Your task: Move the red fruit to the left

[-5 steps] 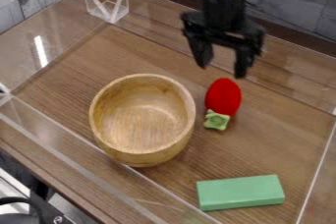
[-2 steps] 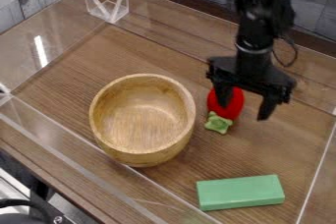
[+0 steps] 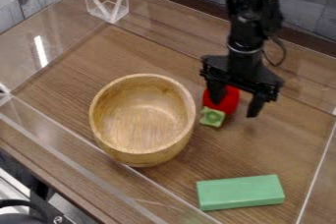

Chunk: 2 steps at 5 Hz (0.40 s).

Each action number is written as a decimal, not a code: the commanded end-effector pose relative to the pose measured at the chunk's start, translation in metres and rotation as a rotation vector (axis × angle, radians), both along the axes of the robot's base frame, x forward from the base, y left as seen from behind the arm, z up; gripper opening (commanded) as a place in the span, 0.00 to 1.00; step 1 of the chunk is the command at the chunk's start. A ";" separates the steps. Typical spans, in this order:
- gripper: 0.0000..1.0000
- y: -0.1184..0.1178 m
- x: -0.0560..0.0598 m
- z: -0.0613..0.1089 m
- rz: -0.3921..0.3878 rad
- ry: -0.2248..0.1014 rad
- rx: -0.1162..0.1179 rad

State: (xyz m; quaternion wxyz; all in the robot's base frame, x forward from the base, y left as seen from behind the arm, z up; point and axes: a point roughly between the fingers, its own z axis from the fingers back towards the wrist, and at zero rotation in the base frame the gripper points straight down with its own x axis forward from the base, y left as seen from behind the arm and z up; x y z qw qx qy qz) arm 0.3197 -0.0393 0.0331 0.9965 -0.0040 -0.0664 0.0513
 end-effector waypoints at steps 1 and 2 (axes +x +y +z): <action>1.00 0.013 0.009 0.003 0.011 -0.028 0.020; 0.00 0.016 0.008 -0.002 0.020 -0.018 0.033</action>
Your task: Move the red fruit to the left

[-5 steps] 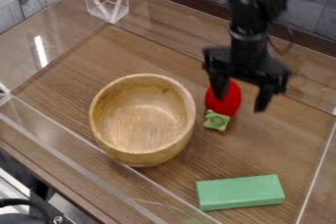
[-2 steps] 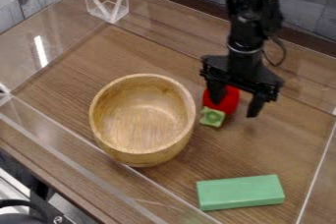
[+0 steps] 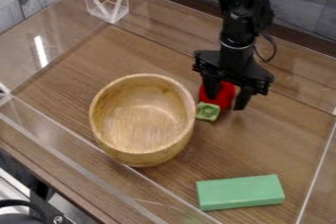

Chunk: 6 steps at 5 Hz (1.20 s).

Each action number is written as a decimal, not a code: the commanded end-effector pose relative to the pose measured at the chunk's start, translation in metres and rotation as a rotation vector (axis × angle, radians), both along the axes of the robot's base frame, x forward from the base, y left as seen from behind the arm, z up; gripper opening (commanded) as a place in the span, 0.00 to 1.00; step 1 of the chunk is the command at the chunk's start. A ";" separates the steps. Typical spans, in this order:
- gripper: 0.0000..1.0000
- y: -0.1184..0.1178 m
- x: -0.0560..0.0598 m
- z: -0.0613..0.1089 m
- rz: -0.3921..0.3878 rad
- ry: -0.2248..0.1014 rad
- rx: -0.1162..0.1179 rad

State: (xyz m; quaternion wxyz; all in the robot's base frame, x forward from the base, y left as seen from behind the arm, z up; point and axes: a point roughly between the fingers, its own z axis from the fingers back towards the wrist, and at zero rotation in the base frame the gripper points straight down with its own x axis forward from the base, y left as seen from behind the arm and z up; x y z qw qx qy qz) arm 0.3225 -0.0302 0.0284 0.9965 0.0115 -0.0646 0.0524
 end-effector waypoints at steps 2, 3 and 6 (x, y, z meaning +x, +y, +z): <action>1.00 0.004 -0.005 0.025 -0.021 0.003 0.016; 0.00 -0.003 -0.011 0.021 -0.054 0.002 0.012; 1.00 -0.022 -0.010 0.024 0.003 0.011 0.006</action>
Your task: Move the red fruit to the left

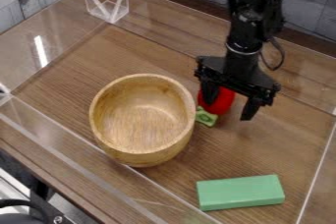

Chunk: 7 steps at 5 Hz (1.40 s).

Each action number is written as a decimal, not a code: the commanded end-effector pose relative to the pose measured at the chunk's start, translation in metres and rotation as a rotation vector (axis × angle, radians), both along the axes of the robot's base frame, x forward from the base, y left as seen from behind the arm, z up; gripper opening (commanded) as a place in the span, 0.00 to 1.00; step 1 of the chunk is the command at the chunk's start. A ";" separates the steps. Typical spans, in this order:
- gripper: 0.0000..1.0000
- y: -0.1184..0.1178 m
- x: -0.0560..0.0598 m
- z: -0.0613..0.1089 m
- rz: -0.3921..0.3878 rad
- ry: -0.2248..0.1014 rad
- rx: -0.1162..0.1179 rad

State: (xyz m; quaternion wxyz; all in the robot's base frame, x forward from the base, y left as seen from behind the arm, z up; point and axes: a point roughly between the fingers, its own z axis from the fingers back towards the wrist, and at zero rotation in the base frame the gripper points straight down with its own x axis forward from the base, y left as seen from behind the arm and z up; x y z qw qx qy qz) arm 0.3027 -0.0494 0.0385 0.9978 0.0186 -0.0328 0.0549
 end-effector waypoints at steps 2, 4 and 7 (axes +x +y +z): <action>1.00 -0.019 0.025 0.006 -0.020 -0.059 -0.008; 1.00 0.000 0.017 0.020 -0.013 -0.072 -0.013; 0.00 0.002 0.011 0.000 -0.036 -0.078 -0.026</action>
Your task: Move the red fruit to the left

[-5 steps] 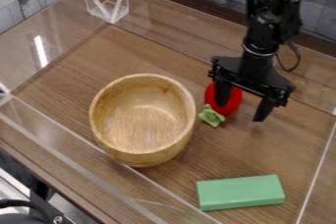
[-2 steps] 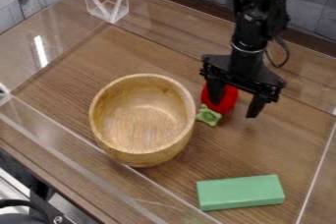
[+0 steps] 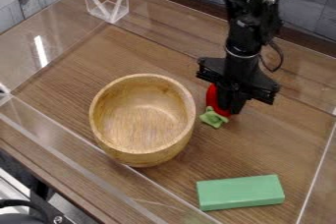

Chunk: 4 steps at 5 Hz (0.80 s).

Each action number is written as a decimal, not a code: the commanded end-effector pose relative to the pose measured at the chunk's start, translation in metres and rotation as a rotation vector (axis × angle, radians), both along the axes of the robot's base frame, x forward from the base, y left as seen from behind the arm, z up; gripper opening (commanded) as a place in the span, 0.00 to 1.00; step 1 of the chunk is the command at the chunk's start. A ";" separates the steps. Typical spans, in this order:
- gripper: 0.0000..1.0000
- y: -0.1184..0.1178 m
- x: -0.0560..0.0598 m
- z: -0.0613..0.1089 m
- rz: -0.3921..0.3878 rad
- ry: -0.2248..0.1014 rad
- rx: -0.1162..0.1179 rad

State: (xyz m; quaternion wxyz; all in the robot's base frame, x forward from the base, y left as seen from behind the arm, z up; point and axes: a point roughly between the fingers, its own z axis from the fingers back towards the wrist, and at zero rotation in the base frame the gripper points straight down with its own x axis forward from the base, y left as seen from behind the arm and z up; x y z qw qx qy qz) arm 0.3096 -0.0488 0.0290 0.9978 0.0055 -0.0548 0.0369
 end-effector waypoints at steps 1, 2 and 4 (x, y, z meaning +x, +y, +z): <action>0.00 0.011 0.002 0.027 0.010 -0.046 -0.023; 0.00 0.025 0.000 0.051 0.023 -0.070 -0.045; 0.00 0.079 0.008 0.092 0.099 -0.131 -0.071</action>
